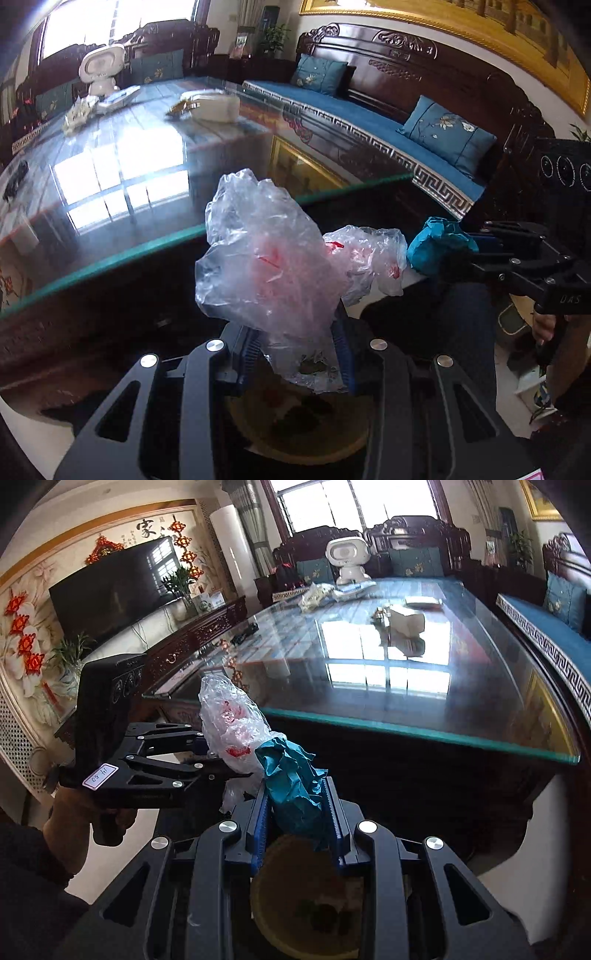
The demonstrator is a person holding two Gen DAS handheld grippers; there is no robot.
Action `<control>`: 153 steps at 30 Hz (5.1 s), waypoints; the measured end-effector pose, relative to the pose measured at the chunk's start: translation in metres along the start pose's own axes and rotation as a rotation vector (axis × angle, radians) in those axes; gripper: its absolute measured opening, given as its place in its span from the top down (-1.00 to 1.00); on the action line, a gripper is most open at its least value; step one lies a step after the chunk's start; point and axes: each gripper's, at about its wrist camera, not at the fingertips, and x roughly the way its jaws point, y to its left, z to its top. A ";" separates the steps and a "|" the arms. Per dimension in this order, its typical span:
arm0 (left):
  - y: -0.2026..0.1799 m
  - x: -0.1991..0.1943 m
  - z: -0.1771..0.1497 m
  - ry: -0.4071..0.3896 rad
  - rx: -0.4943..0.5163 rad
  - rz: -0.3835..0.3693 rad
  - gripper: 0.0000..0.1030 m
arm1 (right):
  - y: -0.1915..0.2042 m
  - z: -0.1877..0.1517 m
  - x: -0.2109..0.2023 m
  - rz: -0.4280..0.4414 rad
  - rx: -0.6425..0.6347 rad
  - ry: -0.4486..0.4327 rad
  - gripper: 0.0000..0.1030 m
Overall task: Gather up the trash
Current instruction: 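Carry the bag and teal paper to the yellow bin and open both tools, then move both tools back to the table toward the gold wrapper and white bottle, then grasp the gold snack wrapper with the left tool while the right tool grasps the white bottle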
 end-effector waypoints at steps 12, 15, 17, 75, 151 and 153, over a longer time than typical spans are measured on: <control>-0.001 0.052 -0.101 0.177 -0.054 0.018 0.28 | -0.023 -0.093 0.051 -0.026 0.195 0.146 0.47; 0.006 0.068 -0.107 0.209 -0.081 0.026 0.28 | -0.031 -0.099 0.075 -0.073 0.214 0.192 0.47; 0.005 0.074 -0.112 0.218 -0.090 0.029 0.28 | -0.036 -0.107 0.085 -0.098 0.219 0.217 0.47; -0.011 0.103 -0.090 0.273 -0.078 -0.053 -0.19 | -0.050 -0.115 0.083 -0.056 0.232 0.229 -0.09; 0.207 0.204 0.340 -0.041 -0.302 0.416 -0.31 | -0.170 0.242 0.140 0.066 0.126 -0.123 -0.08; 0.210 0.206 0.337 -0.019 -0.295 0.431 -0.31 | -0.170 0.243 0.140 0.067 0.124 -0.122 -0.08</control>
